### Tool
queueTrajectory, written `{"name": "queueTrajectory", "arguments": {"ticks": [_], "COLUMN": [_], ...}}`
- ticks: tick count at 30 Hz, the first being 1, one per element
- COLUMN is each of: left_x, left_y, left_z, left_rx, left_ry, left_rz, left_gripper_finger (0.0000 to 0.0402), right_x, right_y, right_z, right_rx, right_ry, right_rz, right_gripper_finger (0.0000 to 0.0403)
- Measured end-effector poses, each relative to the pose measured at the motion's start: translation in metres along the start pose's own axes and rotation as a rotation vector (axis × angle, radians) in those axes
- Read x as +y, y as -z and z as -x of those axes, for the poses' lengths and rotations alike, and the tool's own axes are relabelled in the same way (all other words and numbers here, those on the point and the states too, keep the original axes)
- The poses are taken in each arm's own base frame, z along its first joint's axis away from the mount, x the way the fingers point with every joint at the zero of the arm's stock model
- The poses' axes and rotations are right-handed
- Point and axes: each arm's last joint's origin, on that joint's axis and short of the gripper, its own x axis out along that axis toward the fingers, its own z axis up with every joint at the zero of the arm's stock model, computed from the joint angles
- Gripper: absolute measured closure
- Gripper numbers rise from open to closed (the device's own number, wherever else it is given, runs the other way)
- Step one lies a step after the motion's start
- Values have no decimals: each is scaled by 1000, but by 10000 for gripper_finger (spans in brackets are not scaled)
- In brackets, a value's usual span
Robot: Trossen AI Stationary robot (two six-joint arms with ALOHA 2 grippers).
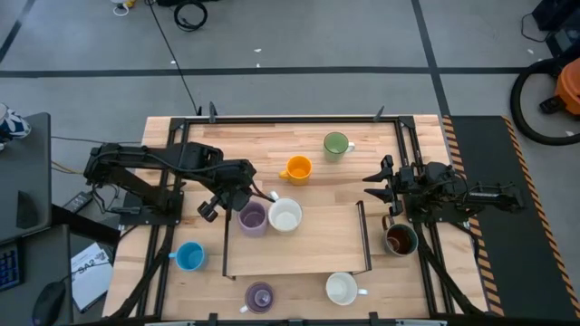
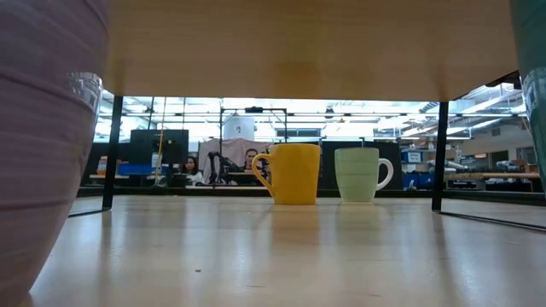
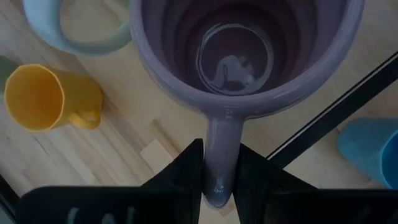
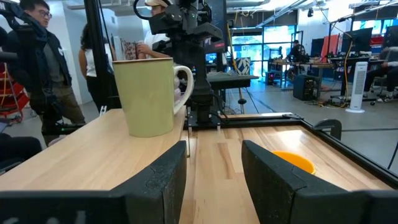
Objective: Place coffee mugs
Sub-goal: Put the purple mug on the shelf
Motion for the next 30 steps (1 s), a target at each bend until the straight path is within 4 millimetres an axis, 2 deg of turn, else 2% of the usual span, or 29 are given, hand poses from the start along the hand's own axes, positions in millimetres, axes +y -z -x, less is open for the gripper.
{"name": "queueTrajectory", "arguments": {"ticks": [14,24,30], "left_x": [0,-2,-8], "left_y": [0,2,10], "left_z": [0,4,17], "left_rx": [1,1,-8], "left_ry": [2,1,-10], "left_rz": [-1,-3,6], "left_gripper_finger": [237,232,232], "right_x": [0,0,0], "right_y": [0,0,0], "right_z": [0,0,0], "right_rx": [0,0,-1], "right_ry": [0,0,0], "right_rz": [0,0,0], "right_gripper_finger": [242,242,242]}}
